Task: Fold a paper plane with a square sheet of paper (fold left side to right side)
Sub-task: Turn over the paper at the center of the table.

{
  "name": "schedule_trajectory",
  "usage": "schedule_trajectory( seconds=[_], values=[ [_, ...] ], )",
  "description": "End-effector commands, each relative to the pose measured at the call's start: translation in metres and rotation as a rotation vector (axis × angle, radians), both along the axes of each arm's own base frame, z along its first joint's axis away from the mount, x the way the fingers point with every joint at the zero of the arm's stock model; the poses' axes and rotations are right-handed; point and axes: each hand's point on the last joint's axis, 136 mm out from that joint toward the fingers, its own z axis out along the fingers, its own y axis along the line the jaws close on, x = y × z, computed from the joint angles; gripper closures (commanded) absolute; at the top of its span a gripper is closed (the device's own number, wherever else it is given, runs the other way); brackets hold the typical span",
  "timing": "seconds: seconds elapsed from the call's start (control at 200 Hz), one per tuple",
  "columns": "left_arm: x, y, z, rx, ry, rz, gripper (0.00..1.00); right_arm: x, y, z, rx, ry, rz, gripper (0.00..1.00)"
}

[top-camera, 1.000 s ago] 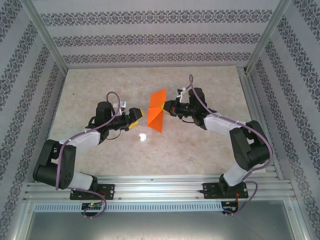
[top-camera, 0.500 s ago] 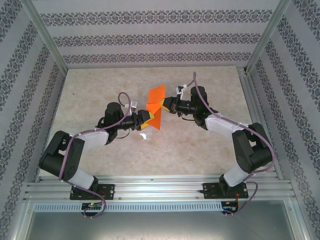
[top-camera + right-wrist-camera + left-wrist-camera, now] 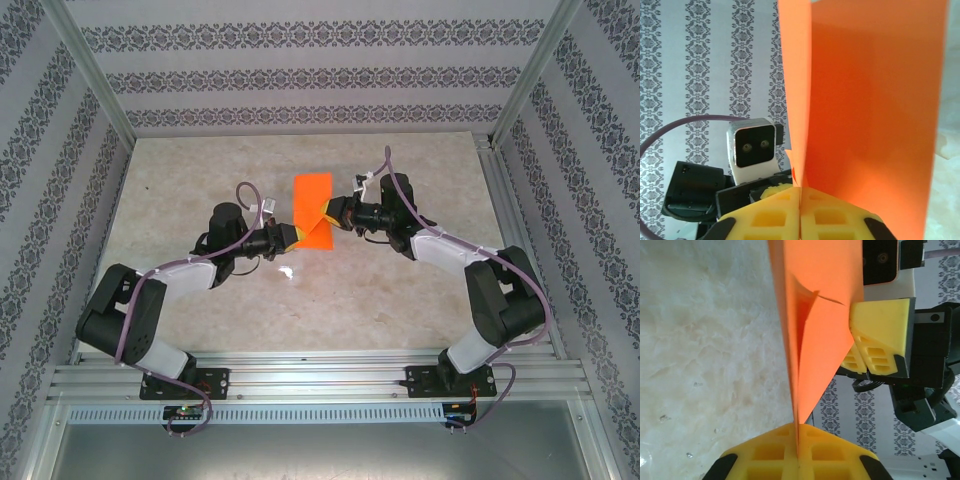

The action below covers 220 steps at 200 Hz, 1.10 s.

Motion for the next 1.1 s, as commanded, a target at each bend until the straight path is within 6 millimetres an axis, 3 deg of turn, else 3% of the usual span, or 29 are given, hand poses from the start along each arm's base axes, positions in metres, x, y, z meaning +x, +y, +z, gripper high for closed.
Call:
schedule_trajectory(
  seconds=[0.0,0.11,0.18,0.35,0.445,0.559,0.704,0.809,0.894,1.004,1.094],
  values=[
    [-0.001,0.003,0.005,0.107,-0.075,0.002,1.0,0.001,-0.016,0.006,-0.062,-0.06,-0.033,0.82],
    [-0.007,0.019,-0.015,0.431,-0.123,0.001,1.0,0.003,-0.041,-0.004,-0.201,-0.076,-0.091,0.63],
    [-0.012,0.035,-0.027,0.705,-0.157,-0.007,1.0,0.003,-0.07,-0.02,-0.356,-0.061,-0.15,0.53],
    [-0.011,0.068,-0.031,1.303,-0.225,-0.045,1.0,-0.004,-0.158,-0.046,-0.774,-0.036,-0.311,0.4],
    [-0.007,0.08,-0.029,1.64,-0.226,-0.095,1.0,-0.008,-0.194,-0.048,-0.832,-0.018,-0.394,0.36],
    [-0.002,0.072,-0.034,1.933,-0.238,-0.178,1.0,-0.018,-0.226,-0.051,-0.876,0.004,-0.46,0.35],
    [0.007,0.048,-0.044,2.097,-0.276,-0.221,1.0,-0.029,-0.253,-0.052,-0.901,0.027,-0.508,0.34],
    [0.013,0.035,-0.05,2.193,-0.311,-0.235,1.0,-0.035,-0.262,-0.055,-0.9,0.043,-0.518,0.35],
    [0.012,0.026,-0.066,2.227,-0.309,-0.283,1.0,-0.038,-0.266,-0.056,-0.894,0.055,-0.524,0.34],
    [0.005,0.01,-0.095,2.143,-0.277,-0.346,0.92,-0.039,-0.27,-0.059,-0.879,0.069,-0.522,0.34],
    [-0.003,-0.009,-0.104,2.019,-0.261,-0.387,0.76,-0.039,-0.271,-0.059,-0.86,0.078,-0.516,0.34]
  ],
)
